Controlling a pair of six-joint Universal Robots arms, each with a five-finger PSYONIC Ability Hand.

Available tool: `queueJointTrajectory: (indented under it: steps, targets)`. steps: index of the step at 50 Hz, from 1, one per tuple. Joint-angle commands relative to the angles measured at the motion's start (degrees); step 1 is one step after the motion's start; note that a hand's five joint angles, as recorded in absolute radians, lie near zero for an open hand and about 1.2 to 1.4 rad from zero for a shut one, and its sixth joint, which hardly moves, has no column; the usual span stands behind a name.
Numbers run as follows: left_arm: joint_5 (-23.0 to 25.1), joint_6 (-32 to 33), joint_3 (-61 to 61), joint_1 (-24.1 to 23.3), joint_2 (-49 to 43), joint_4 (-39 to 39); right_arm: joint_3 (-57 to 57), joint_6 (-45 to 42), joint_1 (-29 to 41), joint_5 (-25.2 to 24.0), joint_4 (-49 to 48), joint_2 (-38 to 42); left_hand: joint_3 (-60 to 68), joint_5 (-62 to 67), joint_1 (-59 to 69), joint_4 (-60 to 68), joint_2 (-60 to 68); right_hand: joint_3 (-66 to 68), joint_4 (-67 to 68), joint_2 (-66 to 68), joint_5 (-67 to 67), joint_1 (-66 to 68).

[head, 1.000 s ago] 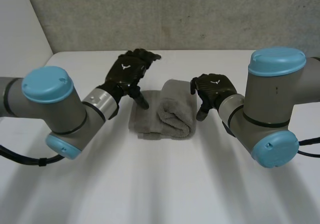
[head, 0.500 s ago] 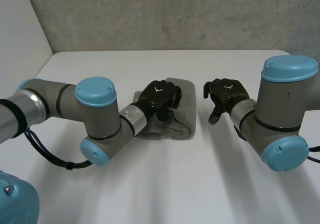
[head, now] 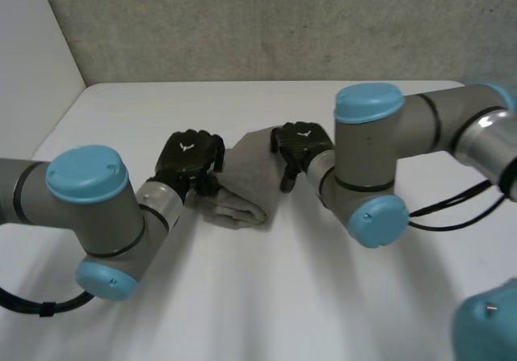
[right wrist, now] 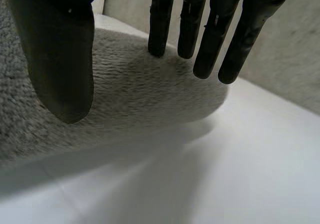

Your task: Fold the towel.

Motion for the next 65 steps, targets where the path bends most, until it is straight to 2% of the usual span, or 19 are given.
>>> queueJointTrajectory:
  steps: [1, 5, 16, 27, 34, 35, 36, 37, 38, 39, 41, 43, 47, 50, 52, 55, 57, 60, 65]
  targets:
    - [0.0, 0.2, -2.8, -0.4, -0.2, 0.5, -11.8, 7.3, 0.8, 0.1, 7.6, 7.6, 1.1, 2.1, 3.6, 2.4, 2.5, -3.5, -3.3, -3.7, -1.9, -3.2]
    - [0.1, 0.2, -2.5, 0.0, -0.1, 0.0, -15.4, 9.3, 0.8, 0.0, 11.0, 9.4, 1.1, 2.1, 3.6, 2.4, 2.5, -5.0, -4.8, -5.2, -3.4, -4.7]
    - [0.2, 0.2, -6.9, 0.1, 1.4, 0.2, -23.3, 10.3, 0.8, -1.8, 11.7, 14.3, 1.1, 2.1, 3.6, 2.4, 2.5, -10.0, -9.9, -10.3, -8.5, -9.8]
    - [0.2, 0.2, -6.4, 0.9, 1.6, 0.0, -27.1, 10.4, 0.8, -2.8, 12.5, 18.4, 1.1, 2.1, 3.6, 2.4, 2.5, -11.4, -11.2, -11.6, -9.8, -11.1]
    - [0.3, 0.0, -4.8, 1.8, 3.5, -0.2, -26.7, 10.7, 0.8, -2.5, 13.4, 17.3, 1.1, 2.1, 3.6, 2.4, 2.5, -12.2, -12.1, -12.4, -10.6, -11.9]
    - [0.4, 0.0, -4.1, 2.2, 4.9, -0.2, -26.9, 11.0, 0.8, -2.4, 13.9, 16.5, -17.5, -16.5, -15.0, -16.2, -16.1, -12.2, -12.1, -12.4, -10.6, -11.9]
    - [0.4, 0.0, -4.1, 2.2, 4.9, -0.2, -26.9, 11.0, 0.8, -2.4, 13.9, 16.5, -17.7, -16.7, -15.2, -16.4, -16.3, -12.2, -12.1, -12.4, -10.6, -11.9]
    - [0.7, 0.0, -3.2, 2.5, 6.2, -0.3, -26.8, 11.7, 0.8, -2.4, 14.0, 15.6, -36.5, -35.6, -34.0, -35.2, -35.1, -12.6, -12.4, -12.8, -11.0, -12.3]
    - [1.5, 0.0, -1.9, 2.5, 7.2, -0.3, -26.7, 12.4, 0.8, -2.3, 14.0, 14.7, -48.1, -47.1, -45.5, -46.7, -46.6, -12.9, -12.7, -13.1, -11.3, -12.6]
    - [1.5, 0.0, -1.9, 2.5, 7.2, -0.3, -26.7, 12.4, 0.8, -2.3, 14.0, 14.7, -48.2, -47.2, -45.6, -46.8, -46.7, -12.9, -12.7, -13.1, -11.3, -12.6]
    - [4.0, 0.0, 1.4, 2.4, 8.1, -0.9, -26.5, 12.8, 0.8, -2.1, 14.0, 14.3, -60.7, -59.7, -58.2, -59.4, -59.3, -13.4, -13.2, -13.6, -11.8, -13.1]
    - [5.7, -0.2, 3.3, 2.6, 8.0, -1.4, -26.4, 12.8, 0.8, -2.1, 14.1, 14.3, -65.3, -64.3, -62.8, -63.9, -63.8, -13.4, -13.2, -13.6, -11.8, -13.1]
    - [8.7, -0.9, 7.6, 2.6, 6.8, -3.1, -25.8, 12.9, 0.8, -2.1, 14.1, 14.9, -65.7, -64.7, -63.1, -64.3, -64.2, -13.4, -13.2, -13.6, -11.8, -13.1]
    - [10.2, -1.0, 12.8, 2.2, 1.0, -5.4, -25.7, 13.0, 0.8, -2.1, 14.1, 15.9, -65.2, -64.2, -62.6, -63.8, -63.7, -13.4, -13.2, -13.6, -11.8, -13.1]
    - [10.3, -0.3, 18.5, 1.8, -6.4, -11.4, -25.7, 13.1, 0.8, -2.0, 14.0, 16.5, -64.5, -63.5, -62.0, -63.1, -63.0, -13.4, -13.2, -13.6, -11.8, -13.1]
    - [10.3, 0.1, 21.4, 1.6, -9.5, -15.4, -25.7, 13.1, 0.8, -2.0, 14.0, 16.6, -64.3, -63.3, -61.8, -63.0, -62.9, -13.4, -13.2, -13.6, -11.8, -13.1]
    - [10.1, 2.2, 26.2, 1.5, -14.6, -22.5, -25.7, 13.0, 0.8, -1.9, 14.0, 16.6, -63.7, -62.7, -61.1, -62.3, -62.2, -13.4, -13.2, -13.6, -11.8, -13.1]
    - [9.7, 4.5, 28.1, 1.5, -16.6, -25.2, -25.9, 12.9, 0.8, -1.7, 14.0, 16.4, -63.5, -62.5, -60.9, -62.1, -62.0, -13.4, -13.2, -13.6, -11.8, -13.1]
    - [9.6, 5.9, 28.1, 1.7, -16.8, -25.1, -26.4, 12.6, 0.8, -1.4, 14.0, 16.2, -63.3, -62.3, -60.8, -62.0, -61.9, -13.4, -13.2, -13.6, -11.8, -13.1]
